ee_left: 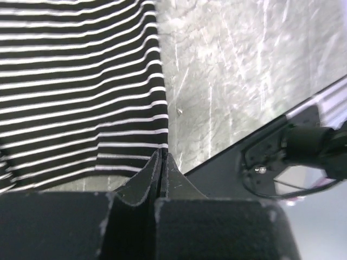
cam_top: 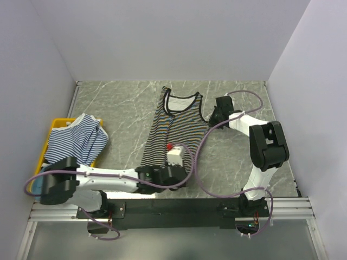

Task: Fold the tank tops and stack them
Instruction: Fold the tank top

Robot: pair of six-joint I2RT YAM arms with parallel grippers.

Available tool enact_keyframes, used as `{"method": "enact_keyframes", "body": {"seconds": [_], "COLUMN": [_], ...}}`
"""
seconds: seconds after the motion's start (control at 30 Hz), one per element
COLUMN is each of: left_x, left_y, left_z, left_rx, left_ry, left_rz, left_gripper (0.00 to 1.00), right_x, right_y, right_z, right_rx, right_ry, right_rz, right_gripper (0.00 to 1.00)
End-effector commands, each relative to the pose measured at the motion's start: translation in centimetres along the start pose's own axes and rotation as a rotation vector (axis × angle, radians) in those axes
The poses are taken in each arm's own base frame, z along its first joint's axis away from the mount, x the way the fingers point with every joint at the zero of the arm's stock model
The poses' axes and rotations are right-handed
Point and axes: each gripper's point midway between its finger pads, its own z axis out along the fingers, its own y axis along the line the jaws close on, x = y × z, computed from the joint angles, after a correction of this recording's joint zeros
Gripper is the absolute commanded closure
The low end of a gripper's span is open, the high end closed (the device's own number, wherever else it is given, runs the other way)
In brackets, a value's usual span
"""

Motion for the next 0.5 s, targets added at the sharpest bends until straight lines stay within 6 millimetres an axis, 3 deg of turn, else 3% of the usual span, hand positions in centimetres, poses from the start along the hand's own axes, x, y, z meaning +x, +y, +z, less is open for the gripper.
{"method": "enact_keyframes", "body": {"seconds": [0.0, 0.2, 0.37, 0.43, 0.47], "left_x": [-1.2, -1.7, -1.2, -1.0, -0.9], "left_y": [-1.9, 1.2, 4.0, 5.1, 5.4], "left_z": [-1.1, -1.3, -1.3, -1.5, -1.5], "left_rx": [0.167, 0.166, 0.142, 0.125, 0.12], "left_ry": [0.013, 0.01, 0.017, 0.016, 0.018], "left_rz": [-0.169, -0.266, -0.337, -0.365, -0.37], "left_gripper": [1.0, 0.99, 0.99, 0.99, 0.99], "right_x": [-5.1, -6.4, -6.1, -5.4, -5.4], "right_y": [1.8, 4.7, 9.9, 11.0, 12.7], "right_z": [-2.8, -3.7, -3.4, -2.3, -2.6], "right_rx": [-0.018, -0.012, -0.039, -0.035, -0.058], "right_ry": [-0.147, -0.179, -0.177, -0.159, -0.167], "right_rz": [-0.009, -0.06, -0.13, -0.144, -0.156], "right_gripper": [1.0, 1.0, 1.0, 1.0, 1.0]}}
